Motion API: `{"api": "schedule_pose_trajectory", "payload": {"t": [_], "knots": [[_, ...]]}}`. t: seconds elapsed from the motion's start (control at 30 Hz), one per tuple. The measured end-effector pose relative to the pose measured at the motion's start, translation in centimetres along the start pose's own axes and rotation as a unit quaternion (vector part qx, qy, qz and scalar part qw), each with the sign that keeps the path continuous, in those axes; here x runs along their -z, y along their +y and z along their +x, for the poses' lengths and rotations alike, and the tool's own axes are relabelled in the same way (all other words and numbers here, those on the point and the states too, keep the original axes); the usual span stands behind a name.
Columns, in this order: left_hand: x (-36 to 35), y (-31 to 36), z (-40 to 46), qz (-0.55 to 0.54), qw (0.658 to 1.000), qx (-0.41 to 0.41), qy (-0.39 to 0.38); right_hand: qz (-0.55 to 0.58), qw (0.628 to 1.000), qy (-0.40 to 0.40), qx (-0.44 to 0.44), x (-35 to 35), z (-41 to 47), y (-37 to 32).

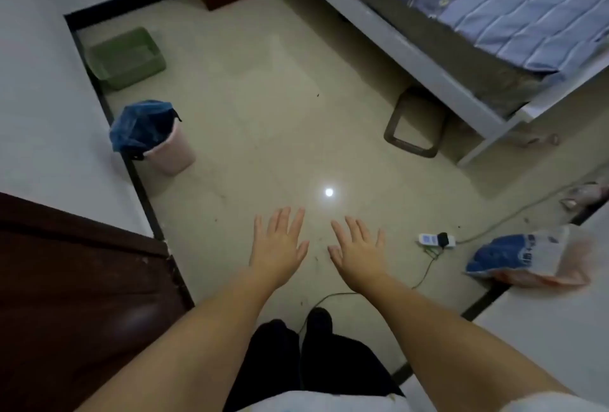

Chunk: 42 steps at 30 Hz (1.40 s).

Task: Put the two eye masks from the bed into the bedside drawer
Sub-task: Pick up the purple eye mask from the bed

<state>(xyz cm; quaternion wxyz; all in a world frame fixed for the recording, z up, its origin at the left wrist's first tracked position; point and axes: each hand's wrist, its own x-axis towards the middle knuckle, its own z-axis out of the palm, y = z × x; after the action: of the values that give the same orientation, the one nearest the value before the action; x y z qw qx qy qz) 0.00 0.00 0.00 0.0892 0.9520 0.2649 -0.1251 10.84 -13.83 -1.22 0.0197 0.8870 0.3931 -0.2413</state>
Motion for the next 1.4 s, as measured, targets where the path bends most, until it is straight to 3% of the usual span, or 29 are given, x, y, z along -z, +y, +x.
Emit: {"api": "schedule_pose_trajectory", "payload": {"t": [0.2,0.37,0.77,1.03,1.4], "knots": [[0.4,0.1,4.1,-0.026,1.0,0.016,0.0,0.01,0.999,-0.016,-0.028,2.0,4.4,1.5],[2.7,-2.3,12.8,-0.041,0.999,0.03,0.017,0.015,0.999,-0.037,-0.037,5.5,12.4,1.6],[15.5,-13.2,41.7,-0.056,0.997,0.043,0.032,0.049,0.995,0.013,-0.085,23.2,39.1,-0.9],[22.3,-13.8,62.9,0.001,0.998,-0.037,0.056,0.073,0.99,0.058,-0.109,33.2,57.2,3.8],[33.1,-15.6,90.9,-0.006,0.997,-0.003,0.072,0.048,0.995,0.038,-0.081,49.0,83.5,9.5]]}}
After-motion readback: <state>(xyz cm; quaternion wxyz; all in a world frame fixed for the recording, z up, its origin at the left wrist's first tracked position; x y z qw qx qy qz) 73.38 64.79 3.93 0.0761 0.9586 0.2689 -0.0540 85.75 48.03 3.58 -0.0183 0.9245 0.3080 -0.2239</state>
